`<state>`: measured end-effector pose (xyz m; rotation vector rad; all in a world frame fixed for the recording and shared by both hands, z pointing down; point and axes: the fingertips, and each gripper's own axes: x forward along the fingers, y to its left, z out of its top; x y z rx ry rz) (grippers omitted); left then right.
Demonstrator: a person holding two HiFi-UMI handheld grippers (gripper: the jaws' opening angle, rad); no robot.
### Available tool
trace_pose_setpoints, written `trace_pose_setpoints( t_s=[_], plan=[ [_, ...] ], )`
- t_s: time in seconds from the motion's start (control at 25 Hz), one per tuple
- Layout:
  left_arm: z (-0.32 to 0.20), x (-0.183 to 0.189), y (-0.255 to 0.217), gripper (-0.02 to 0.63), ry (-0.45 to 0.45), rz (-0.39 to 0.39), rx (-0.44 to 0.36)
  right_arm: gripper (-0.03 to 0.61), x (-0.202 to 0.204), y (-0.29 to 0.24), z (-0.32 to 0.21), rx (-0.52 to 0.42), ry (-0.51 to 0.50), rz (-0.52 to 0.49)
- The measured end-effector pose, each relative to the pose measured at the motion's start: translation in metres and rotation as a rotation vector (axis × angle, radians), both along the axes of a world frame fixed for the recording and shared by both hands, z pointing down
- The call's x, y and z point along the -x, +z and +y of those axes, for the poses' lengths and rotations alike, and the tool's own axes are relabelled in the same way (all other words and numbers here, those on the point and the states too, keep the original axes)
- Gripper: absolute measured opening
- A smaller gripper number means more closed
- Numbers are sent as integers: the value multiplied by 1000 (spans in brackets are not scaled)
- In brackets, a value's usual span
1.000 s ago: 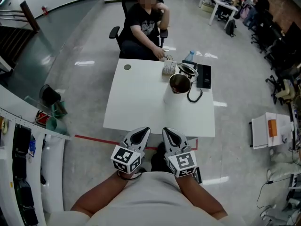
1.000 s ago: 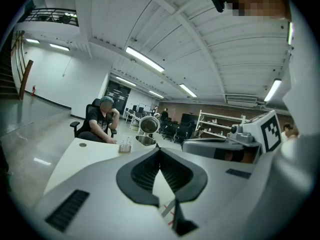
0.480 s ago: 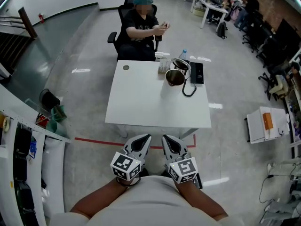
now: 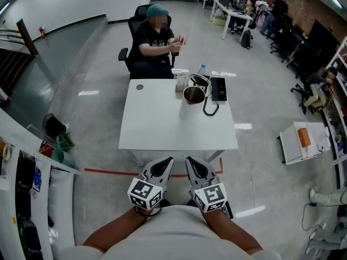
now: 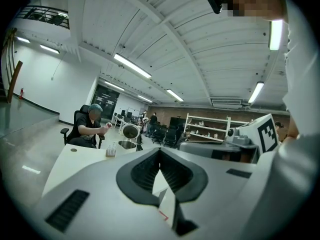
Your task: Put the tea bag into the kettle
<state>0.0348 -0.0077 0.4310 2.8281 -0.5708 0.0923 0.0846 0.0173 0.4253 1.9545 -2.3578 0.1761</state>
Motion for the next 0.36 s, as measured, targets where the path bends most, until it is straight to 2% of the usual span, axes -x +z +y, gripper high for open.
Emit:
trace_pose_setpoints(
  t_s=[0.36],
  plan=[
    [-2,8,0,9,11,8,-4,11,7,4,0,4,9,-33]
  ],
)
